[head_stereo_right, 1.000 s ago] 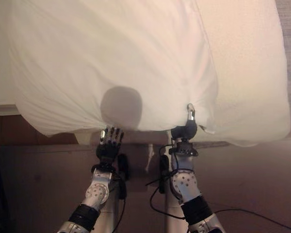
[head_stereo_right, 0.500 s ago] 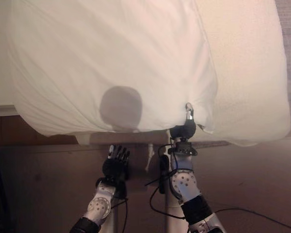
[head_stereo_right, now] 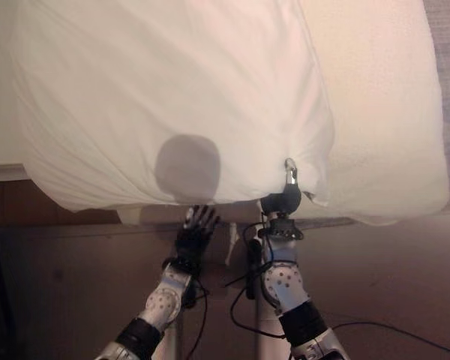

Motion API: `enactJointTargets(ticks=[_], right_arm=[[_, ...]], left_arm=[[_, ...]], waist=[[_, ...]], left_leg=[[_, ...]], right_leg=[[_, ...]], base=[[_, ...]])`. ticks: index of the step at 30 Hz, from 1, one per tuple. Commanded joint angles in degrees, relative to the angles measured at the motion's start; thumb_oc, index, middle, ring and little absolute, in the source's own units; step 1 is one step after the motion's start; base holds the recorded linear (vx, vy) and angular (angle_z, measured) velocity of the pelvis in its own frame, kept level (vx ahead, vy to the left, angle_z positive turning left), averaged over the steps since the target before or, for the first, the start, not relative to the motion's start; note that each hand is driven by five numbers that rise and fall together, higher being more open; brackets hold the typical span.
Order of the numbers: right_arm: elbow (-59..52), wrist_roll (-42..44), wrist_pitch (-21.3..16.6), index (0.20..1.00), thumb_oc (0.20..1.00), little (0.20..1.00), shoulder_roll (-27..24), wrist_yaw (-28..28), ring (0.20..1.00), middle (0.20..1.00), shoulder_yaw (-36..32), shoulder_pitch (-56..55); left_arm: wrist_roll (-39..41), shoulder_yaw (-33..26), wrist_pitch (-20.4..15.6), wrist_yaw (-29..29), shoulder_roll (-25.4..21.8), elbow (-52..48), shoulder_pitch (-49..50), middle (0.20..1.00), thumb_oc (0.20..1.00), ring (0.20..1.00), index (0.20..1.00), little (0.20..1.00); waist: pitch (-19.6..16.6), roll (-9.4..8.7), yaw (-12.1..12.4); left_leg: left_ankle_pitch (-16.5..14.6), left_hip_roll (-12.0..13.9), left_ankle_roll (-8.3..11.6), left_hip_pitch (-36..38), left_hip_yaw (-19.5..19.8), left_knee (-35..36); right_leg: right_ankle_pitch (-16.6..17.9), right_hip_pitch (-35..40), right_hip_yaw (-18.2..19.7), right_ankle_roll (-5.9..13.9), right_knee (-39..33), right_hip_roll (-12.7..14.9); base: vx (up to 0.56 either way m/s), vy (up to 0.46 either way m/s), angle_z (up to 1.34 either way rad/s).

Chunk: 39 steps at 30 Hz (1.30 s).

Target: Make the bed

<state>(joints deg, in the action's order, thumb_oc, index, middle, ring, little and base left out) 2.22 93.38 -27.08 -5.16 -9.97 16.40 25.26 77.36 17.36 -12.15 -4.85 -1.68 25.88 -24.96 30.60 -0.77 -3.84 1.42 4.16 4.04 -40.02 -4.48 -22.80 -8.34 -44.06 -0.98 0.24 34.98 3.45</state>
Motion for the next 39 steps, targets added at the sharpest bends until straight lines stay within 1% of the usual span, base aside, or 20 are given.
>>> enactJointTargets(ticks=[1, 6, 9, 17, 23, 24, 28, 32, 37, 39], right_arm=[[-9.47, -1.12, -0.88, 0.2, 0.2, 0.2, 1.37, -6.08, 0.2, 0.2, -1.19, -1.42], [-8.9, -0.72, -0.76, 0.2, 0.2, 0.2, 1.91, -6.44, 0.2, 0.2, -0.96, -1.57], [-8.41, -0.53, -0.8, 0.2, 0.2, 0.2, 2.15, -6.99, 0.2, 0.2, -1.22, -1.65], [-8.48, -0.32, -0.42, 0.2, 0.2, 0.2, 2.81, -8.64, 0.2, 0.2, -2.36, -2.79], [-9.21, -0.74, -0.59, 0.2, 0.2, 0.2, 2.65, -8.94, 0.2, 0.2, -3.12, -3.65], [-9.55, -0.66, -0.5, 0.2, 0.2, 0.2, 2.59, -9.25, 0.2, 0.2, -3.51, -4.0], [-10.16, -1.0, -0.29, 0.2, 0.2, 0.2, 2.29, -9.45, 0.2, 0.2, -4.12, -4.72], [-10.64, -1.24, -0.32, 0.2, 0.2, 0.2, 2.25, -9.67, 0.2, 0.2, -4.52, -5.18], [-10.83, -1.35, 0.32, 0.2, 0.2, 0.2, 2.25, -10.7, 0.2, 0.2, -4.74, -5.66], [-10.68, -1.12, 0.53, 0.2, 0.2, 0.2, 2.45, -11.18, 0.2, 0.2, -4.76, -5.82]], left_arm=[[1.5, -0.9, -1.65, -4.58, 1.54, -1.16, -0.61, 1.0, 1.0, 1.0, 1.0, 1.0], [2.87, -2.45, -1.73, -6.85, 2.02, -0.53, -2.4, 1.0, 1.0, 1.0, 1.0, 1.0], [3.95, -3.85, -1.22, -10.37, 2.0, -0.49, -3.95, 1.0, 1.0, 1.0, 1.0, 1.0], [4.02, -6.04, 2.2, -18.84, 1.21, -1.43, -2.92, 1.0, 1.0, 1.0, 1.0, 1.0], [3.67, -6.76, 2.26, -21.25, 0.7, -3.16, -0.43, 1.0, 1.0, 1.0, 1.0, 1.0], [3.74, -7.25, 2.83, -22.83, 0.43, -4.33, 0.39, 1.0, 1.0, 1.0, 1.0, 1.0], [3.9, -8.66, 2.87, -25.33, -0.16, -7.71, 1.6, 1.0, 1.0, 1.0, 1.0, 1.0], [3.41, -8.81, 2.8, -26.4, -0.48, -10.6, 1.59, 1.0, 1.0, 1.0, 1.0, 1.0], [1.66, -8.8, 3.83, -29.84, -1.3, -15.12, 0.86, 1.0, 1.0, 1.0, 1.0, 1.0], [1.75, -9.11, 3.3, -29.97, -1.31, -16.07, 0.76, 1.0, 1.0, 1.0, 1.0, 1.0]], waist=[[-4.74, -1.48, -2.07], [-5.39, -2.01, -2.31], [-5.91, -2.27, -2.48], [-6.82, -2.41, -2.27], [-6.92, -2.31, -1.74], [-6.82, -2.26, -1.48], [-6.67, -2.15, -0.92], [-6.48, -2.13, -0.61], [-6.31, -2.04, -0.39], [-6.34, -2.0, -0.38]], left_leg=[[-6.04, -1.34, -2.12, -3.27, -2.07, -6.05], [-6.28, -1.06, -2.05, -3.87, -2.28, -6.81], [-6.2, -1.03, -1.98, -4.33, -2.25, -6.64], [-6.39, -1.0, -1.88, -5.16, -2.07, -7.42], [-6.29, -1.26, -1.91, -5.29, -1.84, -7.32], [-6.27, -1.28, -1.91, -5.37, -1.71, -7.3], [-6.19, -1.51, -1.9, -5.59, -1.4, -7.23], [-6.13, -1.63, -1.92, -5.69, -1.17, -7.17], [-6.11, -1.72, -1.95, -5.97, -0.94, -7.4], [-6.16, -1.72, -1.98, -6.04, -0.94, -7.43]], right_leg=[[5.79, -0.78, -0.73, 4.4, -7.66, -1.66], [5.68, -1.27, -0.52, 4.37, -7.28, -1.79], [5.78, -1.78, -0.37, 4.44, -7.4, -1.98], [5.54, -2.42, -0.52, 4.33, -6.76, -2.11], [5.56, -2.48, -0.68, 4.33, -6.83, -2.18], [5.53, -2.5, -0.78, 4.34, -6.74, -2.18], [5.55, -2.64, -0.98, 4.31, -6.79, -2.16], [5.52, -2.71, -1.13, 4.29, -6.82, -2.17], [5.55, -2.98, -1.11, 4.21, -6.54, -2.3], [5.58, -2.98, -1.09, 4.19, -6.54, -2.31]], base=[[0.0, -0.001, -0.03], [0.0, 0.0, -0.04], [0.0, 0.0, 0.0], [0.01, -0.002, -0.01], [0.0, 0.0, 0.0], [0.0, 0.0, 0.0], [0.0, 0.0, 0.0], [0.0, 0.0, 0.0], [0.0, 0.0, 0.0], [0.0, 0.0, 0.0]])
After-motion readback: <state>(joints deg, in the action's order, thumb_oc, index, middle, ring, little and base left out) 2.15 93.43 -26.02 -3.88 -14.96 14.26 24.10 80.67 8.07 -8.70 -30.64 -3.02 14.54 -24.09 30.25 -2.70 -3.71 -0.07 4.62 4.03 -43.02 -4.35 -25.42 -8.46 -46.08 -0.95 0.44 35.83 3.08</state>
